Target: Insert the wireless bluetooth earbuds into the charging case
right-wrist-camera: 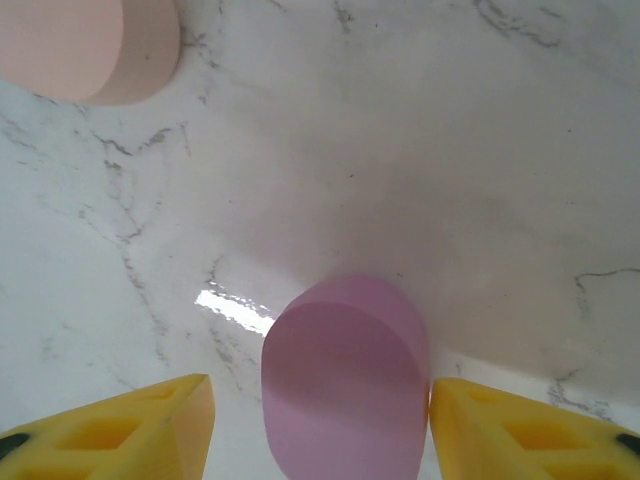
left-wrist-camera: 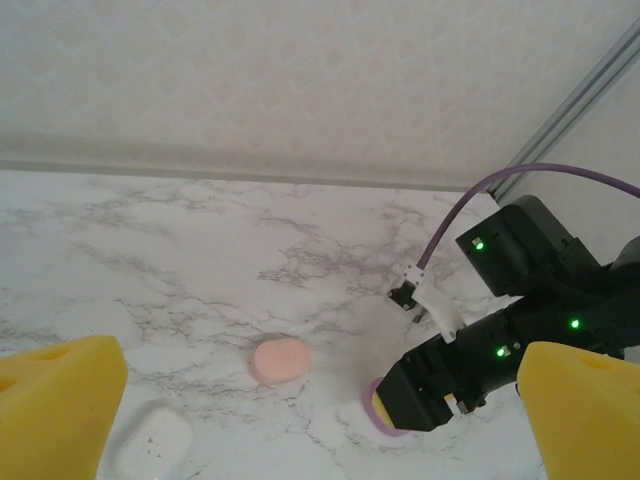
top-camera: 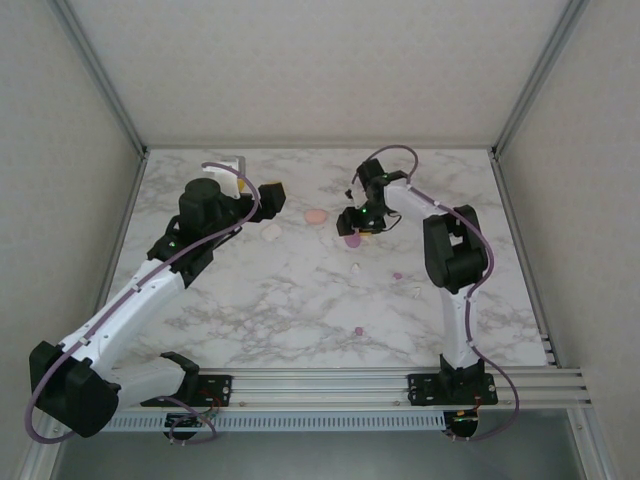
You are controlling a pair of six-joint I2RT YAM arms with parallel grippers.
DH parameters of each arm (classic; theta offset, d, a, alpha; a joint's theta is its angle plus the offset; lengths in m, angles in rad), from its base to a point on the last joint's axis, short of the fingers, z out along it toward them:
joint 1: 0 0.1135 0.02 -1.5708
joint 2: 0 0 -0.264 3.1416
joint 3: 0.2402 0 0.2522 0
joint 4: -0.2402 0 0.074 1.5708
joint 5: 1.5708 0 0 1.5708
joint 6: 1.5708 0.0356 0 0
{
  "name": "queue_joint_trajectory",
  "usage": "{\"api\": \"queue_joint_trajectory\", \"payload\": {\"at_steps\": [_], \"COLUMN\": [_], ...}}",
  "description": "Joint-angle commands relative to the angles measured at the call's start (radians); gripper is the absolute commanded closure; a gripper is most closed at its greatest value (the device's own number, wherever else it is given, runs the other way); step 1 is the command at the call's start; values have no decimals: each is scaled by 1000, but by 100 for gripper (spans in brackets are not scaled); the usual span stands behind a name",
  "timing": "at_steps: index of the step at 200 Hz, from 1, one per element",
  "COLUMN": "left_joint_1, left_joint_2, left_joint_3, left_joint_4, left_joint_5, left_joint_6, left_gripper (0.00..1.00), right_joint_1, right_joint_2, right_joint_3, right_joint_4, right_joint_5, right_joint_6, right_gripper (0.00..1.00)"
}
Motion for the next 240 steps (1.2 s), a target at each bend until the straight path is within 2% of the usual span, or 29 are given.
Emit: {"api": "queue_joint_trajectory", "payload": {"at_steps": [1,47,96,133,165,190,209,240], "left_joint_1": [10,9,9,9,10,10,10,7], "left_joint_2": [0,1,11,36,70,105,139,209], "left_joint_3": [31,29,34,56,93,138,173,245], "left_joint_4": [9,7,6,-18,-60,-96,-101,-77], "left_joint_5": [22,21,14,11,29,86,168,364], "left_joint_6": [-20,-15,-26,-56,-87,-108,-136,-187], "left_gripper": [0,0,0,0,7,20,26,29], "right_joint_1": [24,64,76,76,77,77,78,87], "right_joint_2": [-27,-35,-63,-125,-277,-461,-605,-761], "right_joint_3": [-23,-55,-105,-161,-259,-380,-491,-582], "right_joint_4": [20,43,83,154,280,442,601,718], "right_joint_5": [135,210,233,214,130,26,-54,-126], "right_joint_6": [-37,-46,-44,-44,-44,-74,-119,-228], "right_gripper": [39,38,46,56,59,60,62,63]}}
